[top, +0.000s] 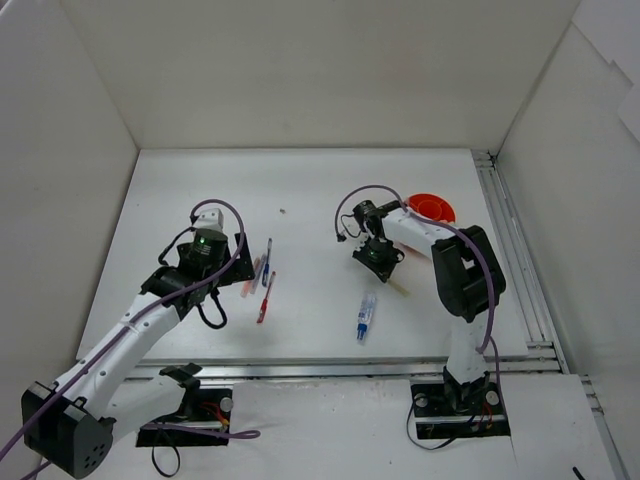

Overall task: Sort the stationery into containers
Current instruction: Pick up the pen from the center of the board, then place the pen in the storage box.

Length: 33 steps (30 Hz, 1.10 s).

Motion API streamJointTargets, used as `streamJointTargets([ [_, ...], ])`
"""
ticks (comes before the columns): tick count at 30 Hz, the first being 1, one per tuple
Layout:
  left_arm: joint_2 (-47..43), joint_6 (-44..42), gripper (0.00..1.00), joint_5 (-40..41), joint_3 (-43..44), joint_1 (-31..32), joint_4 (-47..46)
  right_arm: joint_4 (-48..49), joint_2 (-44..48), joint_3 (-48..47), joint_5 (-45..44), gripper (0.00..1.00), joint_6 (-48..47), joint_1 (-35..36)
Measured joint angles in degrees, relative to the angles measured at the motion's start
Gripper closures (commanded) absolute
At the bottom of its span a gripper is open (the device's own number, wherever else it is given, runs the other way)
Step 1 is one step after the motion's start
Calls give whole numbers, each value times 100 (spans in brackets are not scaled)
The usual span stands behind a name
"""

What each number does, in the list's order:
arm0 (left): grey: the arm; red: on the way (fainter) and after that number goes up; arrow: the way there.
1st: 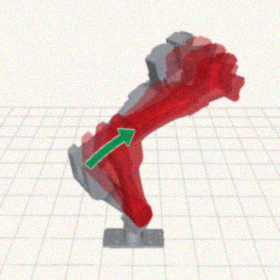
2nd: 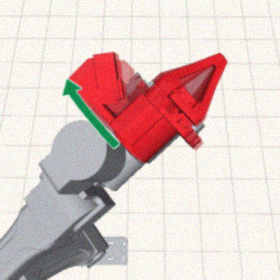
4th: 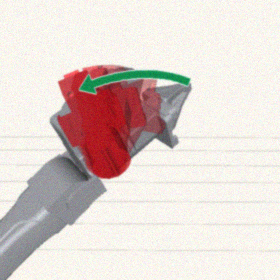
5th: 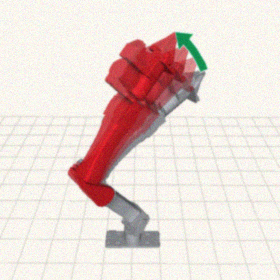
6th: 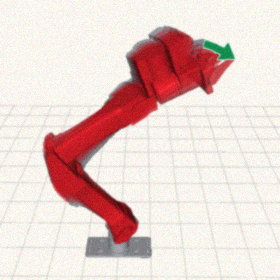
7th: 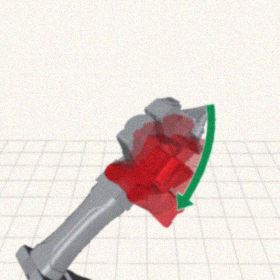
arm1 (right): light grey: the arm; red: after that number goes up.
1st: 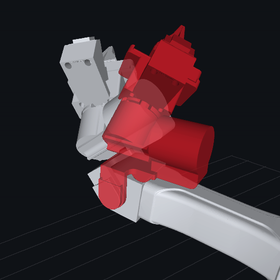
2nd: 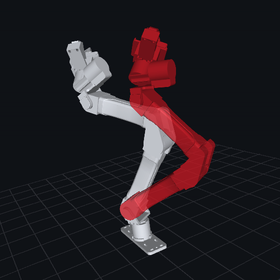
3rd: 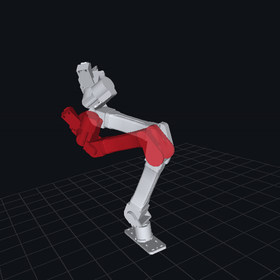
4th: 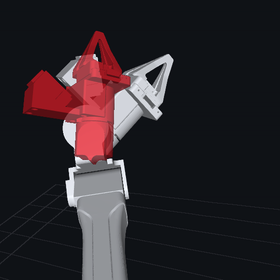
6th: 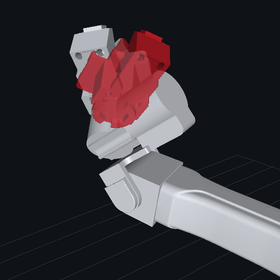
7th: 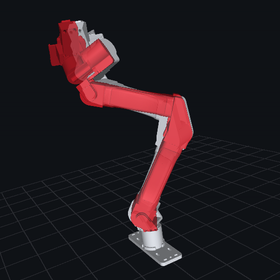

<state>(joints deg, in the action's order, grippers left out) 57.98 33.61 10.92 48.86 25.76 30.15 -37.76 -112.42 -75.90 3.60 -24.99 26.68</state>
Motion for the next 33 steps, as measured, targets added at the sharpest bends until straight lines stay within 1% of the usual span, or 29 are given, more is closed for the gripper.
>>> streamJointTargets([
  [4, -111, 0, 0, 74, 0, 0, 42, 396, 144, -37, -136, 100, 81, 0],
  [7, -138, 0, 0, 105, 0, 0, 50, 986, 678, -9, -343, 100, 221, 0],
  [10, -136, 2, 0, 118, 0, 0, 61, 1932, 1661, 219, -483, 100, 389, -7],
  [13, -125, 2, 0, 122, 0, 0, 66, 3112, 2656, 610, -673, 100, 640, -52],
  [16, -70, 2, 0, 140, 0, 0, 66, 4336, 3211, 1067, -892, 100, 887, -280],
  [18, -20, 0, 0, 144, 0, 0, 66, 5066, 3265, 1377, -1126, 100, 992, -428],
  [22, 92, 0, 0, 146, 0, 0, 63, 6061, 3025, 1958, -1580, 100, 1182, -647],
  [27, 212, -4, 0, 144, 44, 0, 66, 6931, 2643, 2269, -1692, 100, 1674, -988],
  [33, 225, -4, 0, 144, 96, 0, 61, 7648, 2448, 2367, -1707, 100, 1998, -1241],
])
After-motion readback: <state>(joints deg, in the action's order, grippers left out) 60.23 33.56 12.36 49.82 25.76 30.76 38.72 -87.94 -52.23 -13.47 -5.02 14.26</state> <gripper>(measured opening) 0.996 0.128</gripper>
